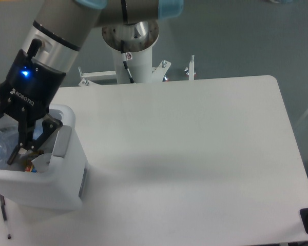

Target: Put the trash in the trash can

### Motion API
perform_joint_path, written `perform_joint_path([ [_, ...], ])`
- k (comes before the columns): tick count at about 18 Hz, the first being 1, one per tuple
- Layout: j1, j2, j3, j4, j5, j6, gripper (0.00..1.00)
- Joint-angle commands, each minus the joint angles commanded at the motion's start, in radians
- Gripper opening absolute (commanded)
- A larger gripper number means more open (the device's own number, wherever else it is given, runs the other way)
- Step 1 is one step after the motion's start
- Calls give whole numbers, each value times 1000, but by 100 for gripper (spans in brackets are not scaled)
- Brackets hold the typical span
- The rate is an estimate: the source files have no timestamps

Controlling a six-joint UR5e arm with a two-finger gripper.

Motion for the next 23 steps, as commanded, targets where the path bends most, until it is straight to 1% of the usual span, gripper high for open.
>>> perform_joint_path([
  [6,3,-2,-21,2,2,12,100],
  [8,17,-5,-22,-2,9,12,100],
  [11,92,-9,-26,-3,20,12,100],
  [15,216,-15,-78,-3,21,15,100],
  [17,277,-31,-106,-5,21,23,100],
  [19,334,-50,-129,-8,23,87,100],
  [21,371,-67,-153,-9,29,159,100],
  [22,383,-75,-160,-14,61,185,100],
  [23,387,-83,-158,-24,127,208,100],
])
